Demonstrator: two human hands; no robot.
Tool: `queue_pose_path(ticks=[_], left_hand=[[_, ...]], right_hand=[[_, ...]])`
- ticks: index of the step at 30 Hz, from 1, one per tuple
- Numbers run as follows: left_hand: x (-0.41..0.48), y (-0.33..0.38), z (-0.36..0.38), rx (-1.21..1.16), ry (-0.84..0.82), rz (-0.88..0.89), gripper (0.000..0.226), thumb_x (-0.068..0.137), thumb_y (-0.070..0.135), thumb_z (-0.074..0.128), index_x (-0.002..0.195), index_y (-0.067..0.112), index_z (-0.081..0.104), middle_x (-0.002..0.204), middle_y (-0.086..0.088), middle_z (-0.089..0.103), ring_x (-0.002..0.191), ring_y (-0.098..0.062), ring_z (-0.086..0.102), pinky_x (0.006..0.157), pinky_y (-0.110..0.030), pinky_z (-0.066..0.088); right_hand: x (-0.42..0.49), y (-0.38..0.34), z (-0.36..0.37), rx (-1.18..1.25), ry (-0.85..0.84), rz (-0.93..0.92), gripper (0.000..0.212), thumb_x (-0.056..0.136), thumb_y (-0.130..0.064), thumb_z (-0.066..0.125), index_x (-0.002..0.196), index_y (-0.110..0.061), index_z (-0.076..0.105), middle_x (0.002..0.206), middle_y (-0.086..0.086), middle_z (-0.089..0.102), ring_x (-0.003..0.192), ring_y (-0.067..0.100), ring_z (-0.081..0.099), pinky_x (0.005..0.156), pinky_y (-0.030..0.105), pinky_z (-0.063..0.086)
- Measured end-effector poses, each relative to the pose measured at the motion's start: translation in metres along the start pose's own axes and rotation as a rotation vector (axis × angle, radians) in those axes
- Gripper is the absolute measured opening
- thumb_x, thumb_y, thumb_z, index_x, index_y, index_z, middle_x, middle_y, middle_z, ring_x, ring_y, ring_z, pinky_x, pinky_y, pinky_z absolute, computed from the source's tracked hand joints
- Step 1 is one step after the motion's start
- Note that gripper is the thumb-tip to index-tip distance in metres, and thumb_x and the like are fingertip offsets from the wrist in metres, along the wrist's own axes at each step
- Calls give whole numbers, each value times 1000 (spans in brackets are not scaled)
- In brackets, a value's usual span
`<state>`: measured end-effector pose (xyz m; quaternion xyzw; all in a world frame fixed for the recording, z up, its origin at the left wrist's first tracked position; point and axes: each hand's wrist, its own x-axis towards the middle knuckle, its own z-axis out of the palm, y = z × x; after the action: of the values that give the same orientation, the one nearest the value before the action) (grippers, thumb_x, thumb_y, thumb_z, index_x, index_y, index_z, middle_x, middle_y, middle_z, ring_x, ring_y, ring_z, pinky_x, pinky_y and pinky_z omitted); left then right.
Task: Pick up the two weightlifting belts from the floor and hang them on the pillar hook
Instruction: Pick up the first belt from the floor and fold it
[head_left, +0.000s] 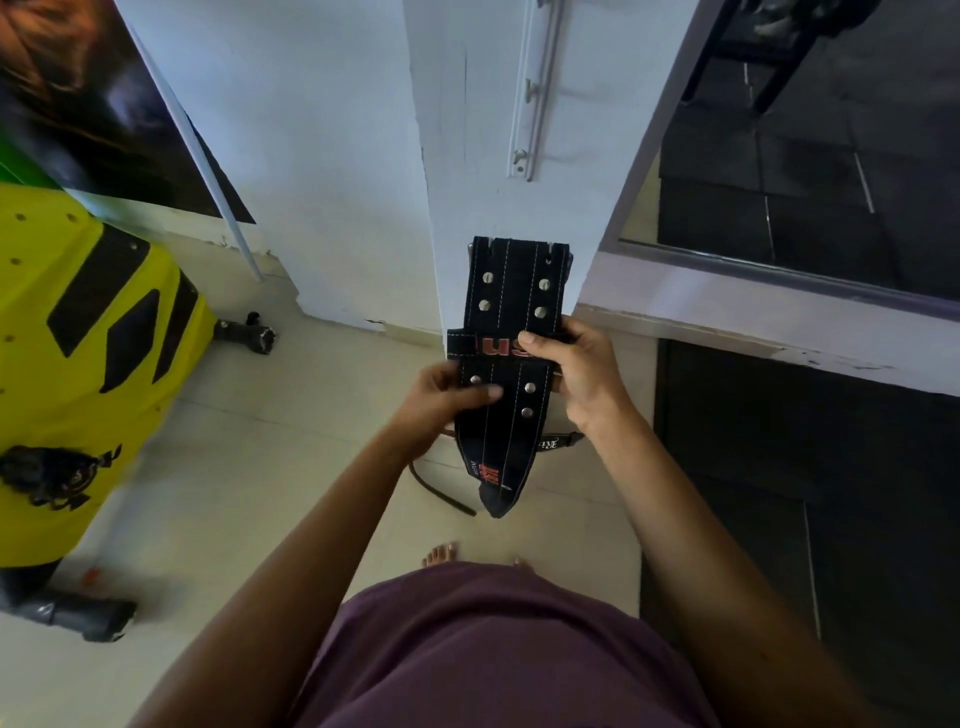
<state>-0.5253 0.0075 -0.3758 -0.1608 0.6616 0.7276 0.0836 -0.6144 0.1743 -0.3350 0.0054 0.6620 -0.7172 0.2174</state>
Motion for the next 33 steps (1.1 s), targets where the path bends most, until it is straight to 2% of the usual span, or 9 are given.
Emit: queue_pose_path(ticks=[3,6,8,13,17,21,25,28,33], left_hand=[[13,39,-4,-130,112,82,28,79,10,74,105,1,66,93,-8,74,84,-22,72,74,-33,58],[28,74,-9,-205,180,110,20,81,11,72,99,4,67,87,-6,71,78,-17,70,67,-32,57],[35,88,-12,-192,175,110,18,80,10,73,96,5,68,88,-6,71,81,-17,70,70,-32,56],[31,69,-13,-45,-53,11,44,76,2,73,118,-1,60,108,-13,70,98,-26,69,84,-37,57],[8,7,-5,130,-128,-106,36,74,0,75,109,1,65,105,-10,74,100,-25,70,98,-47,51],[-2,-4,0,60,-112,-88,30,77,5,73,106,2,66,96,-7,75,94,-27,71,92,-46,53],[7,43,1,-173,53,19,34,85,24,68,109,1,63,92,-10,69,86,-26,67,69,-34,53],[11,73,9,-131,174,102,21,90,24,64,100,6,67,76,3,72,73,-13,70,61,-28,55],[13,85,33,-221,250,112,34,92,32,58,105,1,64,93,-14,68,86,-28,68,81,-44,55]], right_hand=[[-5,6,1,10,-11,24,29,77,-4,75,106,-5,72,101,11,76,93,27,74,76,43,59],[-11,8,6,-8,-52,17,32,78,-4,75,110,-6,71,105,10,76,93,20,74,70,31,58],[-15,10,8,-11,-63,3,34,78,-4,76,111,-7,70,105,10,76,93,19,74,70,28,57],[-9,0,4,-3,3,-19,31,78,-6,76,108,-8,71,102,9,77,92,22,75,76,41,59],[-4,-10,0,-3,22,-49,22,75,-3,76,90,-19,73,90,0,77,89,19,74,85,46,57],[-5,-2,-1,-36,4,-13,28,75,-3,77,101,-8,72,99,8,77,93,22,74,86,45,57],[-14,5,6,-83,-33,-10,32,81,-10,73,112,-9,67,108,7,75,98,19,72,88,38,56],[-16,0,19,-86,-43,-26,33,93,-29,63,124,-17,62,116,1,72,105,14,69,89,32,56],[-10,-25,32,7,62,-36,42,95,-47,53,120,-14,61,108,6,72,95,19,71,82,37,60]])
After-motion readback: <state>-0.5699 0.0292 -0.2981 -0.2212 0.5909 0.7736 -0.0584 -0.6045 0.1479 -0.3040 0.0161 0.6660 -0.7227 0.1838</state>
